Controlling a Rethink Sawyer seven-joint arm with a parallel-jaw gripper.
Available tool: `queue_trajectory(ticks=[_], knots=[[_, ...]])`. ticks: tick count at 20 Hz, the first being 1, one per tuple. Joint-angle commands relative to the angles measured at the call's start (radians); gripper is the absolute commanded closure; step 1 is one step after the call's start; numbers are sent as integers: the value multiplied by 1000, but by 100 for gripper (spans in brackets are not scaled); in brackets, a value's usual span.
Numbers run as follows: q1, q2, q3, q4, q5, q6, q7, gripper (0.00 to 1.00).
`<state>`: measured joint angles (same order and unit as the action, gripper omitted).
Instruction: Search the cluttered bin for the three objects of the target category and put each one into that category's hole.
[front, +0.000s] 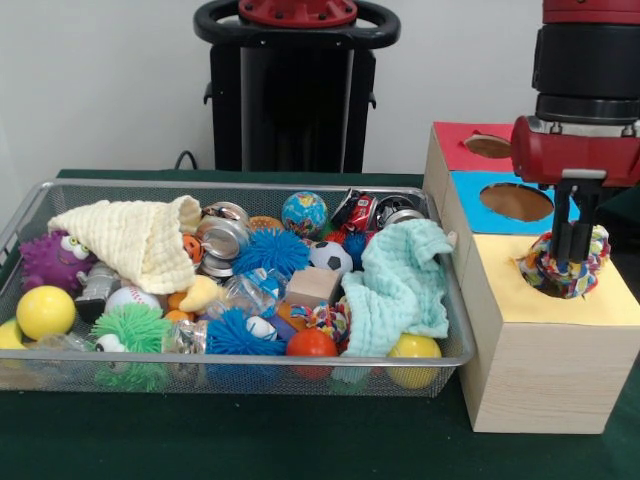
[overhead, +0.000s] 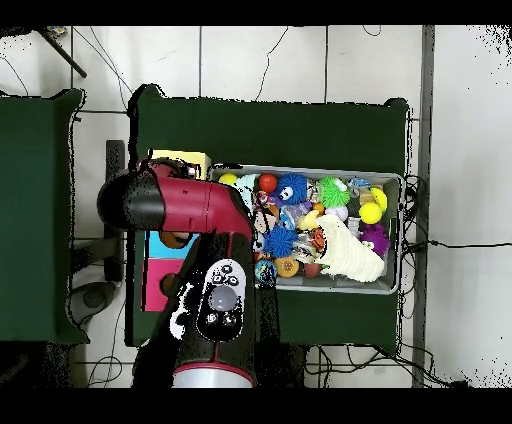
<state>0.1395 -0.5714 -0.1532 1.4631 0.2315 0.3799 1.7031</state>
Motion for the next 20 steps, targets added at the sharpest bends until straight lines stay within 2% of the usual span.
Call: queue_trajectory(ticks=[1, 10, 20], knots=[[-38, 26, 36, 45, -49, 91, 92, 100], [-36, 28, 43, 42, -48, 102, 91, 100], [-43, -64, 57, 87, -38, 201, 71, 100]])
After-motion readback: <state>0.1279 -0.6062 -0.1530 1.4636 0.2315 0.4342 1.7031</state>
